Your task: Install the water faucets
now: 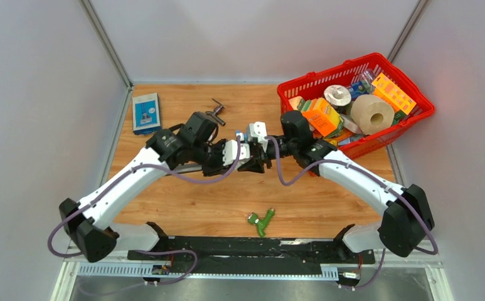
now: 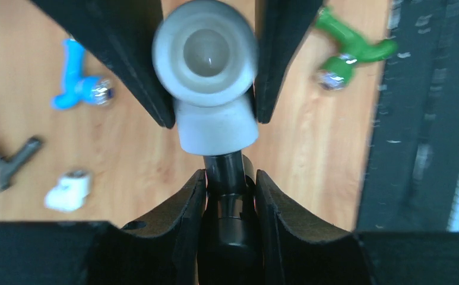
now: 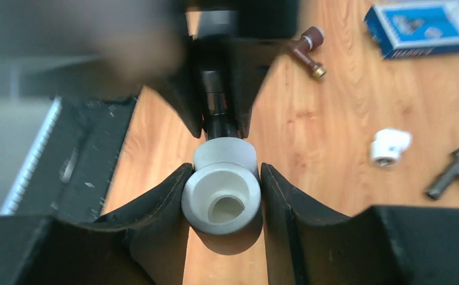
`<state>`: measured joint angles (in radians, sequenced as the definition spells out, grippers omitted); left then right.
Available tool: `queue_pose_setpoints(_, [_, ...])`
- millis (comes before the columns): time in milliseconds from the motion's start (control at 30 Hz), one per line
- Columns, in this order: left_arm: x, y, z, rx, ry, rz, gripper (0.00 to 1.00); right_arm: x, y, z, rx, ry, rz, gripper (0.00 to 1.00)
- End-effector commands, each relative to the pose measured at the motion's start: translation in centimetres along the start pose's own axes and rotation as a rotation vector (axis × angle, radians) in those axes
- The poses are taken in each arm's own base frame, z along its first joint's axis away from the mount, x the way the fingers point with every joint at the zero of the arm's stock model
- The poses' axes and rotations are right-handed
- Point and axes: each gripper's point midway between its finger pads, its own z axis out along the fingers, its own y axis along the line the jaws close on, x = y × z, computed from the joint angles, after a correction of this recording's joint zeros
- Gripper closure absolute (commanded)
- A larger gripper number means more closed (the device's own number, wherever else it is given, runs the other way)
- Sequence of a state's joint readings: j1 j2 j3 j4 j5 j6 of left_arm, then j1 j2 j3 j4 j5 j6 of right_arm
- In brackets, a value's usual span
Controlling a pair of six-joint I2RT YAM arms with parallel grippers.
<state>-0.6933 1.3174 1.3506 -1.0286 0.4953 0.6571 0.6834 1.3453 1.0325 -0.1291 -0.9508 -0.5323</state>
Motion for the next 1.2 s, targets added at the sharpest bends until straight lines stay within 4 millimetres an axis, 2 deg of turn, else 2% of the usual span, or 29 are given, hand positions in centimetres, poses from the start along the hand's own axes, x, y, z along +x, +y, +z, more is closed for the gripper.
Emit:
queue_pose_setpoints(0, [-4.6, 3.0, -3.5, -0.416, -0.122, 0.191, 1.00, -2.0, -3.9, 0.4, 0.160, -0.047, 0.371, 0.96])
queue_pose_setpoints(33, [-4.4, 4.2, -3.9, -0.534, -0.105, 0.212, 1.00, -1.4, -4.4, 0.5, 0.172, -0.049, 0.477, 0.96])
queue_pose_setpoints(67, [-5.5, 3.7, -4.7, -0.591, -0.133, 0.257, 1.00, -1.6, -5.0, 0.6, 0.178, -0.084, 0.562, 0.97])
queue_pose_setpoints(100, [-4.7, 4.7, -5.0, -0.711, -0.076, 0.292, 1.00, -1.3, -5.4, 0.7, 0.182, -0.113, 0.649, 0.97])
queue_pose_setpoints(133, [-5.6, 3.8, -4.7, -0.762, -0.093, 0.375, 1.00, -1.0, -5.5, 0.9, 0.172, -0.140, 0.749, 0.98])
queue_pose_setpoints(167, [-5.0, 4.4, -5.6, -0.865, -0.033, 0.397, 1.00, -1.2, -5.8, 1.1, 0.156, -0.184, 0.816, 0.99])
queue_pose_setpoints(200, [-5.8, 3.4, -5.0, -0.911, -0.039, 0.500, 1.00, -0.8, -6.0, 1.4, 0.141, -0.204, 0.882, 0.99])
queue_pose_setpoints(233, [-5.4, 3.6, -5.5, -0.991, 0.003, 0.515, 1.00, -0.3, -5.8, 1.9, 0.111, -0.211, 0.947, 1.00])
queue_pose_setpoints(267, [-6.3, 2.8, -5.0, -1.031, -0.001, 0.598, 1.00, 0.0, -5.8, 2.2, 0.093, -0.218, 0.988, 1.00])
queue_pose_setpoints(300, [-5.7, 2.8, -5.2, -1.077, 0.042, 0.608, 1.00, 0.6, -5.6, 2.6, 0.071, -0.217, 1.034, 1.00])
queue_pose_setpoints(400, [-5.8, 2.0, -4.3, -1.098, 0.065, 0.667, 1.00, 1.0, -5.3, 2.9, 0.029, -0.242, 1.106, 1.00])
queue_pose_setpoints(467, [-5.4, 1.8, -3.9, -1.088, 0.067, 0.668, 1.00, 0.8, -5.4, 2.7, 0.036, -0.257, 1.090, 0.99])
queue_pose_setpoints(533, [-5.0, 1.6, -3.8, -1.075, 0.051, 0.645, 1.00, 0.0, -6.0, 2.2, 0.068, -0.284, 1.032, 0.95])
queue_pose_setpoints(600, [-4.4, 1.3, -3.6, -1.040, 0.037, 0.624, 1.00, -1.3, -6.7, 1.2, 0.119, -0.319, 0.932, 0.85])
queue_pose_setpoints(667, [-4.2, 0.7, -3.2, -0.967, -0.010, 0.585, 1.00, -3.1, -7.2, 0.0, 0.166, -0.334, 0.805, 0.69])
queue_pose_setpoints(700, [-3.8, 1.1, -3.8, -0.959, -0.023, 0.550, 1.00, -3.6, -7.6, -0.5, 0.200, -0.330, 0.752, 0.59])
queue_pose_setpoints(733, [-3.6, 0.6, -3.1, -0.881, -0.053, 0.514, 1.00, -4.3, -7.9, -1.0, 0.230, -0.327, 0.677, 0.52])
queue_pose_setpoints(767, [-2.9, 1.3, -3.7, -0.879, -0.058, 0.457, 1.00, -4.8, -8.2, -1.5, 0.257, -0.313, 0.617, 0.46])
queue_pose_setpoints(800, [-2.6, 0.8, -3.2, -0.810, -0.081, 0.430, 1.00, -5.4, -8.3, -2.0, 0.281, -0.304, 0.554, 0.42])
queue_pose_setpoints(833, [-1.8, 1.5, -3.6, -0.808, -0.078, 0.389, 1.00, -6.0, -8.5, -2.6, 0.305, -0.293, 0.491, 0.39])
queue_pose_setpoints(867, [-1.7, 1.1, -3.2, -0.745, -0.098, 0.357, 1.00, -6.1, -8.6, -3.1, 0.329, -0.281, 0.445, 0.36])
queue_pose_setpoints(900, [-0.6, 1.7, -3.3, -0.727, -0.083, 0.304, 1.00, -6.5, -8.6, -3.7, 0.350, -0.279, 0.378, 0.33])
queue_pose_setpoints(933, [-1.0, 1.1, -2.8, -0.658, -0.124, 0.293, 1.00, -6.5, -8.6, -4.2, 0.376, -0.271, 0.317, 0.30])
queue_pose_setpoints(967, [-0.2, 1.7, -3.0, -0.635, -0.121, 0.227, 1.00, -6.7, -8.6, -4.8, 0.410, -0.265, 0.256, 0.26])
queue_pose_setpoints(1000, [-1.0, 0.9, -2.6, -0.554, -0.176, 0.222, 1.00, -6.8, -8.2, -5.3, 0.420, -0.254, 0.177, 0.26])
queue_pose_setpoints(1033, [-0.5, 1.6, -3.0, -0.540, -0.182, 0.164, 1.00, -6.5, -7.9, -5.7, 0.430, -0.229, 0.064, 0.25])
queue_pose_setpoints(1067, [-1.3, 0.6, -2.5, -0.445, -0.241, 0.160, 1.00, -6.8, -7.4, -6.2, 0.438, -0.221, -0.008, 0.22])
queue_pose_setpoints(1100, [-0.9, 1.5, -3.0, -0.435, -0.242, 0.101, 1.00, -6.6, -6.7, -6.5, 0.426, -0.206, -0.084, 0.21])
queue_pose_setpoints(1167, [-1.3, 1.2, -2.7, -0.306, -0.291, 0.043, 1.00, -6.7, -5.2, -7.1, 0.408, -0.191, -0.208, 0.20])
